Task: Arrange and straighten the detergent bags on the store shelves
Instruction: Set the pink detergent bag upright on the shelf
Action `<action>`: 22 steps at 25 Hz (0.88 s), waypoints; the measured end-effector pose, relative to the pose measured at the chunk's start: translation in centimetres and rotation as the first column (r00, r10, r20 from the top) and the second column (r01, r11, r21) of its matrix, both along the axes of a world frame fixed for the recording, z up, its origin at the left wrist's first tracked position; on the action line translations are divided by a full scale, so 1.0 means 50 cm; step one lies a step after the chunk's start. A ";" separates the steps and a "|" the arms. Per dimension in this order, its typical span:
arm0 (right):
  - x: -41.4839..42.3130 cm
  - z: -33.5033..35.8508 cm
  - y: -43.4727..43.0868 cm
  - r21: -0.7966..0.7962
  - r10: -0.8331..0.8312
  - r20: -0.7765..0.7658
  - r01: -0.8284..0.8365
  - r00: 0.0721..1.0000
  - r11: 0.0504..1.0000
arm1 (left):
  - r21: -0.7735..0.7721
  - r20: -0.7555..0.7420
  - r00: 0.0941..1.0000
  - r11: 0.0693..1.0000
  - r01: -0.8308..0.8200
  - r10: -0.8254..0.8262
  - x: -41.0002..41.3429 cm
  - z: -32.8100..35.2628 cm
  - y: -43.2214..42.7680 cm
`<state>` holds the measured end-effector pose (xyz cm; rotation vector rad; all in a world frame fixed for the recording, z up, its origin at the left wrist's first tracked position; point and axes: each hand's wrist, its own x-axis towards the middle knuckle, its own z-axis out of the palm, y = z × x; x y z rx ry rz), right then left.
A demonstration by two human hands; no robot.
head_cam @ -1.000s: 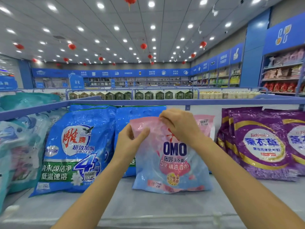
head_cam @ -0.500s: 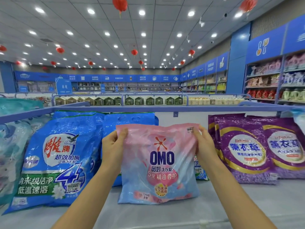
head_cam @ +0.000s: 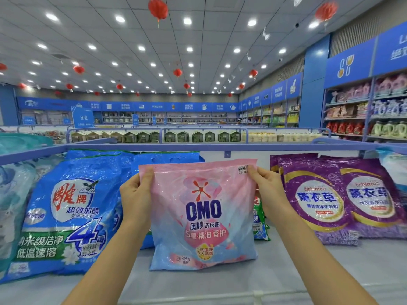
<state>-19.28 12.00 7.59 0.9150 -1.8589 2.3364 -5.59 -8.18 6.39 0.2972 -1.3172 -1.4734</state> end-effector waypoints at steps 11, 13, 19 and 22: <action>0.031 -0.007 0.006 -0.127 -0.059 0.150 0.079 0.987 0.989 | 0.036 -0.031 0.998 0.998 0.057 -0.055 0.016 -0.013 0.016; 0.035 -0.008 0.017 -0.102 -0.031 0.101 0.041 0.994 0.994 | 0.046 -0.032 0.997 0.996 0.075 -0.073 0.017 -0.010 0.025; 0.042 -0.015 0.045 -0.051 -0.017 0.034 0.018 0.999 0.999 | 0.041 0.118 0.941 0.948 0.315 -0.318 0.028 -0.047 0.009; 0.047 -0.015 0.040 -0.058 -0.016 0.042 0.018 0.999 0.998 | 0.042 0.350 0.825 0.887 0.459 -0.444 0.037 -0.095 0.008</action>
